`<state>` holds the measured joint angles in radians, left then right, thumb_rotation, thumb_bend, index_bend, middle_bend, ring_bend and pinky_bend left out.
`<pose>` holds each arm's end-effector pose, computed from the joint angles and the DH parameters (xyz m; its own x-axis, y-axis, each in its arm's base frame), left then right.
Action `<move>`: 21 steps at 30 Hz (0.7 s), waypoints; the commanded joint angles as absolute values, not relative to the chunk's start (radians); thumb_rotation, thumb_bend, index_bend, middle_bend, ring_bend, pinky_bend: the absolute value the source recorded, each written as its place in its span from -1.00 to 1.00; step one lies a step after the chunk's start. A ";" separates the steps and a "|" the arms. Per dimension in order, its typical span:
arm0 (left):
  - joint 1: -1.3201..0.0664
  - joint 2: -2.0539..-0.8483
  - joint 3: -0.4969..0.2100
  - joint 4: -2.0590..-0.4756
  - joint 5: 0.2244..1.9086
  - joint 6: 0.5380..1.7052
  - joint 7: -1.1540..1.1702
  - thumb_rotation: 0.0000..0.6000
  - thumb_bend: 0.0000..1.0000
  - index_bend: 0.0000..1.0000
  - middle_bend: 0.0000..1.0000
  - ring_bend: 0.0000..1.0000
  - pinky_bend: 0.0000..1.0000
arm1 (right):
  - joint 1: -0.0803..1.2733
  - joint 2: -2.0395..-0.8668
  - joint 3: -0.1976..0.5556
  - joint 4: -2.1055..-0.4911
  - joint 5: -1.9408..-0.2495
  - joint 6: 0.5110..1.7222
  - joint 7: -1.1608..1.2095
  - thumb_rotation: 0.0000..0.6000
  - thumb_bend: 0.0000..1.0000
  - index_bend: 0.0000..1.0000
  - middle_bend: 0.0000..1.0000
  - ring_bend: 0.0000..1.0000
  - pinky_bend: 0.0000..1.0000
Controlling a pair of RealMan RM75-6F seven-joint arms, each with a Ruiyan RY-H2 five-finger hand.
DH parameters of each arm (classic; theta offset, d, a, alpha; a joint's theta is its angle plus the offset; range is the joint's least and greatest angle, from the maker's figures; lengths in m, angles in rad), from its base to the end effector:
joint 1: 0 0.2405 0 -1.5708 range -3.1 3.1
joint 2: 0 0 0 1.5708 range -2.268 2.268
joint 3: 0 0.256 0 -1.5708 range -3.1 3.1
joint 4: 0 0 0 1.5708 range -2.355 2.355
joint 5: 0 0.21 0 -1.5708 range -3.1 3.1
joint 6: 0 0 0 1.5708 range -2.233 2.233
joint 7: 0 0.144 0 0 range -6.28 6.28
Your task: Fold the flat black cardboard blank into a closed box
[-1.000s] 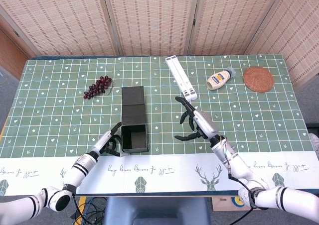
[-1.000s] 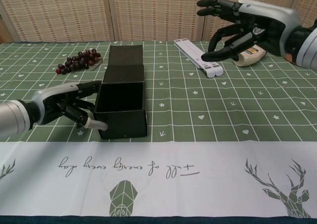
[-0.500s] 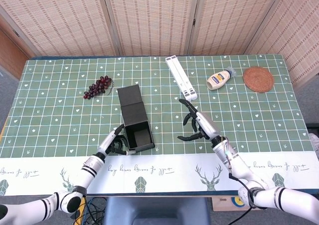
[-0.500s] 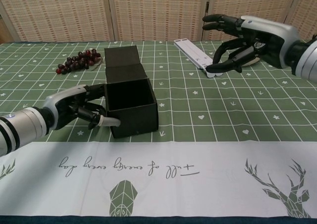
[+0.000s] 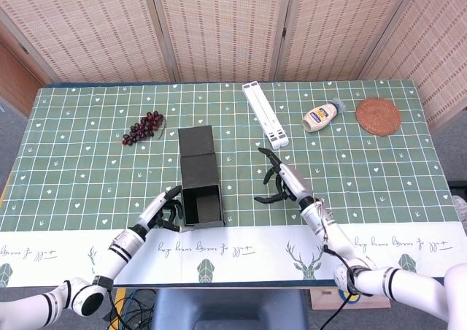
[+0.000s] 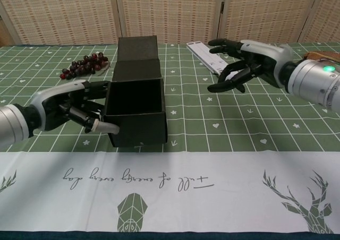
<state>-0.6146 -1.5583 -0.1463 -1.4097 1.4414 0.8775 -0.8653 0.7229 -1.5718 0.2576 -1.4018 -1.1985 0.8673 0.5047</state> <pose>-0.1755 0.3097 -0.0322 -0.4537 0.5879 0.6698 0.8325 0.0114 0.5539 -0.1449 -0.3590 -0.0163 -0.3063 -0.4625 0.8321 -0.9135 -0.1030 -0.3935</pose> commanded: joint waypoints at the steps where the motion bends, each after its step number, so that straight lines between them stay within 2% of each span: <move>1: -0.612 -1.502 -0.115 -1.474 1.498 0.907 -0.901 1.00 -0.94 -0.36 -0.37 0.16 0.48 | 0.749 -1.607 0.278 -1.377 -1.168 0.840 0.478 1.00 -0.78 -1.00 -0.97 -0.01 0.42; 11: -0.643 -1.440 -0.073 -1.583 1.589 0.937 -0.925 1.00 -0.94 -0.36 -0.37 0.15 0.48 | 0.828 -1.741 0.341 -1.306 -1.087 0.805 0.402 1.00 -0.77 -1.00 -0.96 -0.01 0.39; 19: -0.682 -1.473 -0.067 -1.581 1.562 0.899 -0.884 1.00 -0.94 -0.37 -0.37 0.15 0.44 | 0.894 -1.844 0.415 -1.251 -1.065 0.804 0.411 1.00 -0.79 -1.00 -0.95 -0.01 0.39; 21: -0.696 -1.484 -0.070 -1.566 1.539 0.873 -0.868 1.00 -0.94 -0.38 -0.37 0.15 0.44 | 0.902 -1.845 0.432 -1.259 -1.072 0.800 0.426 1.00 -0.85 -1.00 -0.94 -0.01 0.38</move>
